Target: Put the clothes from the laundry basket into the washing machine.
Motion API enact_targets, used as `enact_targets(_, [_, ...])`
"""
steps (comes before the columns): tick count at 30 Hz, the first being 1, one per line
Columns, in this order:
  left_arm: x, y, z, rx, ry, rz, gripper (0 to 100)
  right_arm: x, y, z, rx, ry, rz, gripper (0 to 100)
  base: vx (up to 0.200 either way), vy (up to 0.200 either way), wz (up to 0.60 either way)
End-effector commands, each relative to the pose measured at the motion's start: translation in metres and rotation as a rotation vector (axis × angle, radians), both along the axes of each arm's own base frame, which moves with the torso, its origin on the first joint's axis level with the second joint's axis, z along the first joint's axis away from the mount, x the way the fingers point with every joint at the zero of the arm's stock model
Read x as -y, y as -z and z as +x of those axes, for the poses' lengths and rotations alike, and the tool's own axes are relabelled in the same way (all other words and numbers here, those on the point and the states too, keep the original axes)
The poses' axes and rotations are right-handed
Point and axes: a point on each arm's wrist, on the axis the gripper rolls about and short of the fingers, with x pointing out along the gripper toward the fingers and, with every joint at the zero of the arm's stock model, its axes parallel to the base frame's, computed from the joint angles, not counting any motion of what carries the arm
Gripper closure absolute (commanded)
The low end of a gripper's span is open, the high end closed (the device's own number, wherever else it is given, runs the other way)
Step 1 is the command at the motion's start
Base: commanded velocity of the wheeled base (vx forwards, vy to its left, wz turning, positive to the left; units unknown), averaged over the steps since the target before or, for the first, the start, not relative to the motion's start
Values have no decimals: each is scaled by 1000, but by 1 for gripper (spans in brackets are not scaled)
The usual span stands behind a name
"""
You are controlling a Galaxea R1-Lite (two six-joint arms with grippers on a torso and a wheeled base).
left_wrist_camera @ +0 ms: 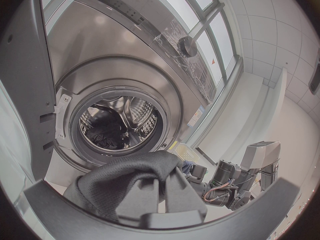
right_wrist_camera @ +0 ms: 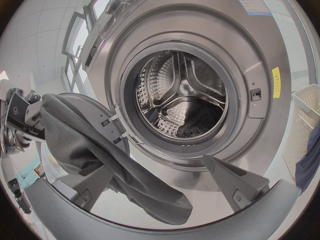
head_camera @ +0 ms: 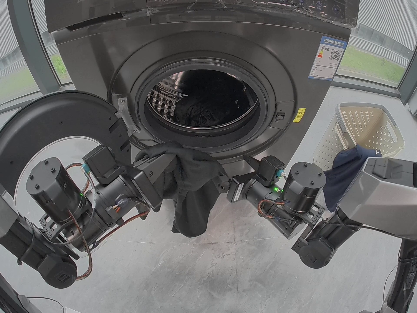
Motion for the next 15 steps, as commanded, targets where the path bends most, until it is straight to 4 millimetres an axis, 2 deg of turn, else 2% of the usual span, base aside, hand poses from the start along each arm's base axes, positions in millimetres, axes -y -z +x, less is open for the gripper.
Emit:
enact_targets(1, [1, 0, -1, 0, 7, -2, 100, 3, -1, 4, 3, 12, 1, 0, 0, 0, 0])
enact_targets(15, [2, -1, -2, 4, 9, -3, 100, -25, 21, 7, -9, -37, -9, 0, 0, 0, 0])
